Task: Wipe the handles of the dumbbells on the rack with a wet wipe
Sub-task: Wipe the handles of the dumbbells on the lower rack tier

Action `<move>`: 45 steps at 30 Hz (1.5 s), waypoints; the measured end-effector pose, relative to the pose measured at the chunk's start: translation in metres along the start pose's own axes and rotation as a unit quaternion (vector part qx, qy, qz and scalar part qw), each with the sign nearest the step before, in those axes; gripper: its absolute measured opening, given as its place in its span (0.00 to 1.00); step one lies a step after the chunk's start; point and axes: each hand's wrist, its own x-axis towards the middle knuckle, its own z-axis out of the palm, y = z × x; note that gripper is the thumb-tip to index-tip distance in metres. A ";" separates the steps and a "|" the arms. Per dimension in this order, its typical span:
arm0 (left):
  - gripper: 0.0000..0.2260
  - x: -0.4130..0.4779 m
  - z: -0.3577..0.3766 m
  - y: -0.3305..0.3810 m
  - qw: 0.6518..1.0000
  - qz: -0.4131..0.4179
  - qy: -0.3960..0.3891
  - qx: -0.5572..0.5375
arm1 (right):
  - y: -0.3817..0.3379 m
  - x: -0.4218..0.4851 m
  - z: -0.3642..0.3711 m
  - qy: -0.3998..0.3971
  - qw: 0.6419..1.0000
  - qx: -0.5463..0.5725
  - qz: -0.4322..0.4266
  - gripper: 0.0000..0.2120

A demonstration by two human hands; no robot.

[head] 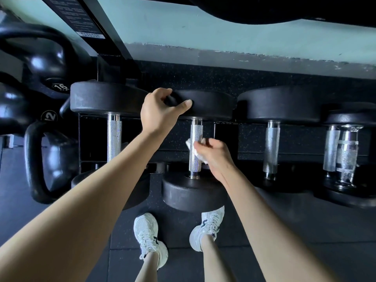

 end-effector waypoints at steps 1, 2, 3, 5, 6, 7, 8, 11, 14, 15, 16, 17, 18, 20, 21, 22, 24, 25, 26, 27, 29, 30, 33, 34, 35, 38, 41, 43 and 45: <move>0.33 0.000 0.000 0.000 1.000 -0.001 0.000 -0.002 | -0.010 0.005 0.005 0.031 0.999 0.039 -0.016 0.06; 0.33 0.001 0.001 0.000 1.000 -0.002 0.001 -0.004 | -0.018 0.011 0.009 0.060 0.995 0.070 -0.034 0.07; 0.33 0.001 0.001 0.000 1.000 -0.004 0.003 -0.006 | -0.025 0.016 0.013 0.077 0.992 0.091 -0.048 0.08; 0.30 0.002 0.000 0.001 1.000 -0.007 0.004 -0.010 | -0.029 0.018 0.017 0.072 0.991 0.094 -0.066 0.07; 0.27 0.002 0.000 0.001 1.000 -0.006 0.005 -0.009 | -0.026 0.015 0.017 0.065 0.994 0.061 -0.068 0.07; 0.24 0.002 0.000 0.001 1.000 -0.006 0.005 -0.009 | -0.020 0.011 0.015 0.056 0.996 0.015 -0.066 0.07; 0.23 0.002 0.000 0.002 1.000 -0.007 0.005 -0.008 | -0.012 0.006 0.011 0.049 0.996 -0.030 -0.061 0.08; 0.19 0.003 0.000 0.002 1.000 -0.007 0.011 -0.014 | 0.012 -0.011 0.003 0.013 0.991 -0.129 -0.043 0.12; 0.23 0.002 -0.001 0.002 1.000 -0.001 0.011 -0.001 | 0.012 -0.015 -0.002 -0.009 0.979 -0.202 -0.032 0.18; 0.25 0.002 -0.001 0.002 1.000 0.000 0.008 0.007 | 0.008 -0.016 -0.002 -0.013 0.970 -0.239 -0.033 0.19; 0.25 0.002 -0.002 0.003 1.000 0.001 -0.001 0.016 | 0.004 -0.016 -0.003 -0.016 0.959 -0.282 -0.029 0.19; 0.26 0.002 -0.003 0.004 1.000 0.002 -0.011 0.024 | 0.001 -0.017 -0.004 -0.015 0.948 -0.316 -0.028 0.19; 0.24 0.001 -0.005 0.004 0.999 0.002 -0.019 0.030 | 0.001 -0.019 -0.003 -0.012 0.944 -0.328 -0.026 0.18; 0.17 -0.007 -0.012 0.004 0.999 0.001 0.002 0.032 | 0.004 -0.025 0.000 -0.002 0.960 -0.279 -0.031 0.16; 0.13 -0.013 -0.017 0.001 0.999 -0.003 0.029 0.031 | 0.004 -0.030 0.003 0.006 0.975 -0.219 -0.040 0.12; 0.11 -0.022 -0.022 -0.004 0.998 -0.011 0.052 0.030 | 0.002 -0.035 0.007 0.011 0.988 -0.146 -0.038 0.07; 0.08 -0.040 -0.027 -0.023 0.998 -0.039 0.056 0.013 | -0.002 -0.043 0.016 0.018 1.000 -0.017 -0.018 0.05; 0.08 -0.050 -0.026 -0.033 0.998 -0.054 0.039 -0.006 | -0.003 -0.045 0.018 0.027 0.999 0.029 -0.002 0.09; 0.08 -0.059 -0.023 -0.042 0.998 -0.064 0.017 -0.022 | -0.003 -0.047 0.018 0.041 0.997 0.055 0.017 0.12; 0.08 -0.069 -0.018 -0.048 0.997 -0.068 -0.005 -0.029 | -0.004 -0.049 0.016 0.054 0.995 0.068 0.039 0.15; 0.08 -0.084 -0.004 -0.054 0.998 -0.050 -0.042 -0.009 | -0.004 -0.053 0.014 0.062 0.991 0.101 0.067 0.15; 0.09 -0.089 0.003 -0.055 0.998 -0.038 -0.055 0.015 | -0.003 -0.054 0.012 0.057 0.987 0.129 0.078 0.15; 0.14 -0.089 0.028 -0.057 0.994 -0.055 -0.088 0.038 | -0.004 -0.056 0.004 0.048 0.980 0.167 0.093 0.18; 0.15 -0.087 0.035 -0.058 0.993 -0.073 -0.092 0.033 | -0.004 -0.056 0.000 0.045 0.983 0.156 0.090 0.20; 0.17 -0.084 0.042 -0.060 0.991 -0.088 -0.092 0.030 | -0.003 -0.057 -0.005 0.039 0.986 0.139 0.080 0.21; 0.18 -0.077 0.060 -0.066 0.991 -0.108 -0.077 0.032 | 0.001 -0.055 -0.018 0.031 0.997 0.051 0.038 0.21; 0.14 -0.067 0.070 -0.071 0.989 -0.138 -0.048 -0.037 | 0.001 -0.053 -0.032 0.037 0.994 -0.093 -0.041 0.17; 0.12 -0.063 0.072 -0.072 0.987 -0.146 -0.037 -0.062 | 0.001 -0.056 -0.049 0.038 0.959 -0.251 -0.124 0.17; 0.11 -0.059 0.074 -0.071 0.982 -0.151 -0.020 -0.110 | 0.001 -0.063 -0.072 0.043 0.881 -0.417 -0.221 0.17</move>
